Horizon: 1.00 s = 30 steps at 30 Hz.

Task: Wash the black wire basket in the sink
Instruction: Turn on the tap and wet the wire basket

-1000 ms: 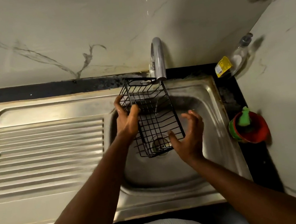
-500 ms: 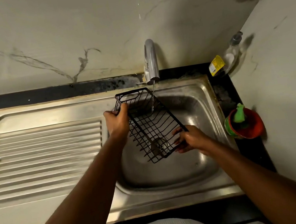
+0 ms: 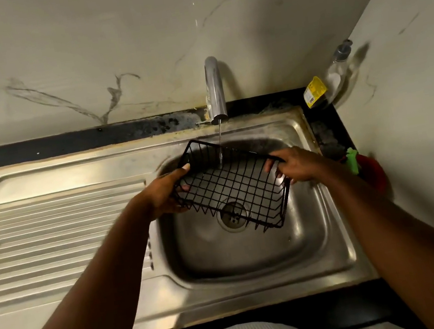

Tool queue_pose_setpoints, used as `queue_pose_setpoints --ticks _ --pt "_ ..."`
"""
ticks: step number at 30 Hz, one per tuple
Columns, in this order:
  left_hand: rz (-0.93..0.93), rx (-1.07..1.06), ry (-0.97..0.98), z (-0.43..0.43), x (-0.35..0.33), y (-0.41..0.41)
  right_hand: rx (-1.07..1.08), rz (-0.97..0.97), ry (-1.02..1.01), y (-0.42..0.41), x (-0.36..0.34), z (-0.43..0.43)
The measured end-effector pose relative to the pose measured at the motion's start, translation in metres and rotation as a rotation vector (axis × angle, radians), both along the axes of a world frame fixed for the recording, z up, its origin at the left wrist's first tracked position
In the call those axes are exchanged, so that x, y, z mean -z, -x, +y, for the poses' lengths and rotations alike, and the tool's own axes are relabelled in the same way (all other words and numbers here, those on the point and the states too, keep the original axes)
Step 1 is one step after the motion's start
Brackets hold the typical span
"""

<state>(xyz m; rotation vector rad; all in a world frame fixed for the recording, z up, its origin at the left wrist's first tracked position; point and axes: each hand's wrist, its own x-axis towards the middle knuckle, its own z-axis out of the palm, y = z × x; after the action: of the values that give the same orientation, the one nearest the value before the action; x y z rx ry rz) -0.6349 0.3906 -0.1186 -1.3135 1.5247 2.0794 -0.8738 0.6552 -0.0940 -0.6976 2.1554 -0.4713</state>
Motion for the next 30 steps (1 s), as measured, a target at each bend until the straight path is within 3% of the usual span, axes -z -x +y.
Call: queue_pose_setpoints --ticks 3,6,8,13,16,24,30 --pt "-0.011 0.017 0.098 0.002 0.006 0.001 0.155 0.064 0.194 0.006 0.003 -0.006" --pt "0.009 -0.110 0.225 0.015 0.017 0.006 0.558 0.032 0.374 0.005 0.027 -0.012" --pt "0.003 -0.134 0.282 0.028 0.025 0.007 0.701 0.074 0.339 -0.005 0.042 -0.015" --pt "-0.094 -0.231 0.270 0.045 0.055 0.004 0.645 0.006 0.169 -0.042 0.088 -0.009" --pt "-0.155 -0.237 0.211 0.046 0.069 0.004 0.586 0.087 0.126 -0.048 0.108 0.000" --pt "-0.326 -0.016 0.300 0.030 0.115 0.014 0.498 0.215 0.074 -0.049 0.133 0.000" --pt "-0.285 -0.060 0.153 0.029 0.138 0.012 0.392 0.260 0.072 -0.047 0.154 0.003"
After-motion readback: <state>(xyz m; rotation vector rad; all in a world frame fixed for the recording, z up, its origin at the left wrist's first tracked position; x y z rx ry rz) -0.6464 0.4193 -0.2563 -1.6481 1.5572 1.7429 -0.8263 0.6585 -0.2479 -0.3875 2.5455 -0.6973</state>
